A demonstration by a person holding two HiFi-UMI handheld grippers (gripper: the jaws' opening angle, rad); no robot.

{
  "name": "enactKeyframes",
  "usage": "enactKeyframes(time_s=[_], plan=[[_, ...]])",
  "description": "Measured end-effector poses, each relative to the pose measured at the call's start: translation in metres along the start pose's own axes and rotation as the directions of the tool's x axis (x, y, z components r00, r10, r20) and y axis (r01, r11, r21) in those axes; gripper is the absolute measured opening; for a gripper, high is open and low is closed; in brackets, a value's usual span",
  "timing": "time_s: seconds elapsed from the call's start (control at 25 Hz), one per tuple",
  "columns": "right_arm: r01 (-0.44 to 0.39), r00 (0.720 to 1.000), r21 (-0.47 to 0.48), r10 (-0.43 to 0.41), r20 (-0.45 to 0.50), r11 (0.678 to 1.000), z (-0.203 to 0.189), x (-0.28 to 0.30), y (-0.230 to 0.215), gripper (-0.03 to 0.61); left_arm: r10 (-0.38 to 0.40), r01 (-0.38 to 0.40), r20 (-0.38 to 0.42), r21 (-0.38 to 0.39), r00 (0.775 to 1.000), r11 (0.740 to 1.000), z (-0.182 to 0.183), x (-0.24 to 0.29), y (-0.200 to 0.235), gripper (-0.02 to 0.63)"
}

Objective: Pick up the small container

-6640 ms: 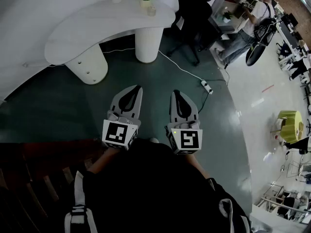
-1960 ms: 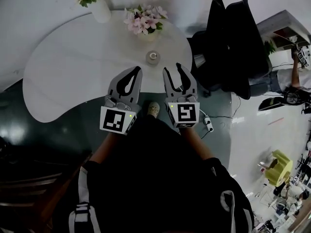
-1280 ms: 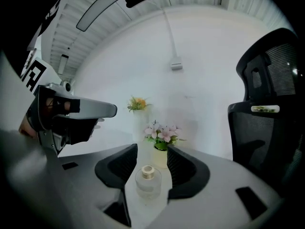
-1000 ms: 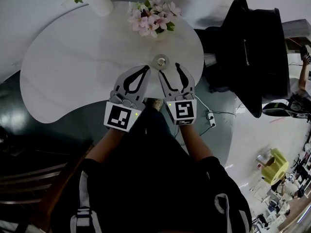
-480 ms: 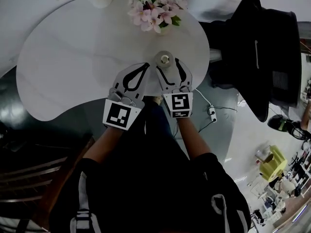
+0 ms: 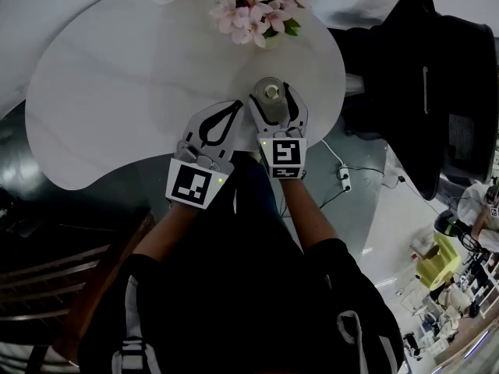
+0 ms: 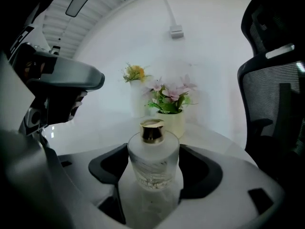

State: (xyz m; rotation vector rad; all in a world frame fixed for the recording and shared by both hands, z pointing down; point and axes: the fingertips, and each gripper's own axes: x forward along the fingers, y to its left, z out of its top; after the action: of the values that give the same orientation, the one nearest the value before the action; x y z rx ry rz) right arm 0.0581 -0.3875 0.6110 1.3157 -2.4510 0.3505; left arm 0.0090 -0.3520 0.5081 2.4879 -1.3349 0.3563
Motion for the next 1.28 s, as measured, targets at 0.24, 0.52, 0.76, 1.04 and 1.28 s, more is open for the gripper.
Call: enactKeyframes(time_s=[0.24,0.52,0.76,1.04,1.28], plan=[[0.013,0.999,-0.002,-0.013,0.037,1.0,0.001,0.006,-0.001,0.322,0.006,-0.006,-0.014,0.001,1.0,1.0,-0.004,0.001,0.007,0.009],[0.039,0.998,0.005,-0.039,0.057,0.999,0.0,0.007,-0.003,0.323,-0.009,0.009,-0.013,0.005,1.0,1.0,-0.007,0.001,0.006,0.009],[0.06,0.995,-0.007,-0.059,0.075,0.998,0.015,-0.004,-0.008,0.331,-0.016,0.016,0.003,0.018,1.0,1.0,0.002,0.001,0.006,0.009],[0.102,0.984,-0.013,-0.099,0.147,0.995,0.069,-0.029,-0.018,0.333,-0.035,0.032,0.063,0.048,0.997,0.998,0.028,0.001,0.0,0.009],[0.156,0.968,0.005,-0.154,0.197,0.988,0.121,-0.06,-0.027,0.333,-0.049,0.04,0.132,0.07,0.99,0.997,0.06,-0.005,-0.009,0.009]])
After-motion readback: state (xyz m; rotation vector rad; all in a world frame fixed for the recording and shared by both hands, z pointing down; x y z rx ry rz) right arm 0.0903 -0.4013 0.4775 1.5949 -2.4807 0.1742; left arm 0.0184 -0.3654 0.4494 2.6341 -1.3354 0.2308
